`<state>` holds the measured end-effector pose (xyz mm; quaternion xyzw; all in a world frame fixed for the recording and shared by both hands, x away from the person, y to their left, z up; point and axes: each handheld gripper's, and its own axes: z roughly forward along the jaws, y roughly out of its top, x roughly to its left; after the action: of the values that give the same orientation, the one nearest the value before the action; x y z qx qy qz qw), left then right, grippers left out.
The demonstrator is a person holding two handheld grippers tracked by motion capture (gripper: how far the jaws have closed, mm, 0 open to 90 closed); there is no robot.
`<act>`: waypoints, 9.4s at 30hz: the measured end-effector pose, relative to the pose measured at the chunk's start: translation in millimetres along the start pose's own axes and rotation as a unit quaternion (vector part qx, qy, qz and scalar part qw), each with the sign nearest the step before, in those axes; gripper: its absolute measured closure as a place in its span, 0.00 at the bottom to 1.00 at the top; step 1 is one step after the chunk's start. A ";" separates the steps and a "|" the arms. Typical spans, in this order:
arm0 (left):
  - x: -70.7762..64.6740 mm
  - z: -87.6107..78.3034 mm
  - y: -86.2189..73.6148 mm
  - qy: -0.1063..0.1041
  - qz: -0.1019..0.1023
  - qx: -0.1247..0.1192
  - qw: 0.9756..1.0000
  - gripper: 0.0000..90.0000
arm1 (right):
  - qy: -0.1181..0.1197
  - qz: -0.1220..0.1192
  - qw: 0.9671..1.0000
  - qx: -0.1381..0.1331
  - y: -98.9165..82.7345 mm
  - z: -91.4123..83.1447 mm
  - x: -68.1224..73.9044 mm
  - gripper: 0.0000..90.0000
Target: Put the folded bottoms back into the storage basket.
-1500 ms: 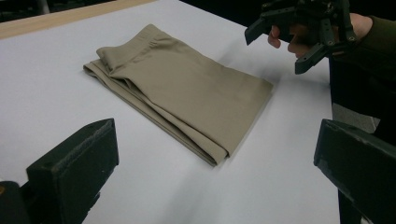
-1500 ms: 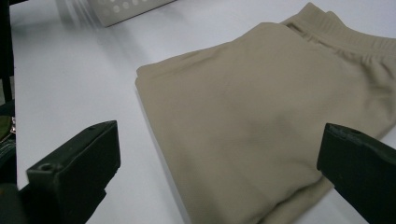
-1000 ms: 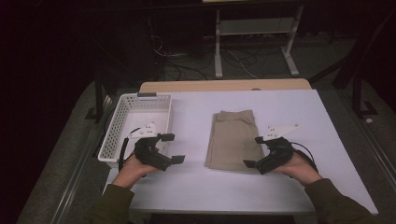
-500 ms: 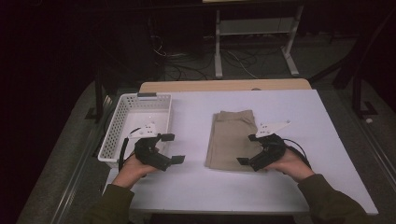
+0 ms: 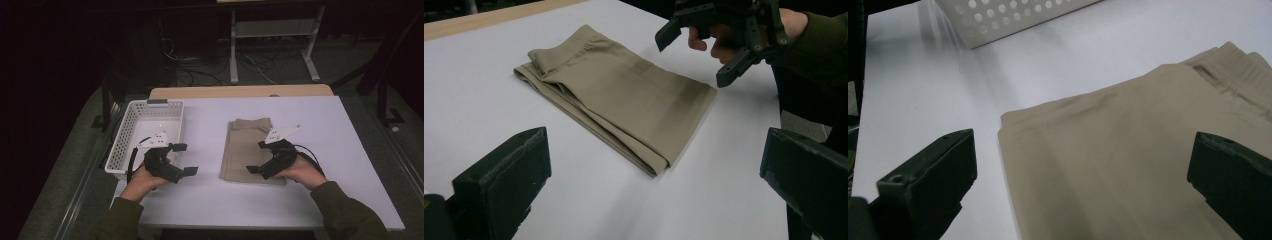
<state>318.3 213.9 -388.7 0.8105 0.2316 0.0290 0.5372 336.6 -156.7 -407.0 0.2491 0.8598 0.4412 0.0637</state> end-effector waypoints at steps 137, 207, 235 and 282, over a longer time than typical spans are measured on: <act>0.1 0.3 -0.2 0.005 0.000 0.007 1.000 0.00 | 0.055 -0.132 0.985 0.095 -29.7 5.3 36.5 0.90; 0.9 0.2 0.4 0.008 -0.005 0.007 1.000 0.00 | -0.070 0.045 0.996 0.015 -100.4 -76.6 26.2 0.10; -9.4 3.8 9.9 0.025 0.015 0.003 1.000 0.00 | -0.079 0.058 0.995 0.003 -107.3 -77.7 23.4 0.00; -47.4 67.7 -8.1 0.013 0.005 0.032 0.999 0.08 | -0.073 0.047 0.996 0.010 -107.7 -74.8 25.0 0.00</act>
<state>293.3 139.1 -414.8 0.8279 0.2351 0.0351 0.5081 250.2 -251.3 -444.4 0.3219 0.8442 0.4159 0.1032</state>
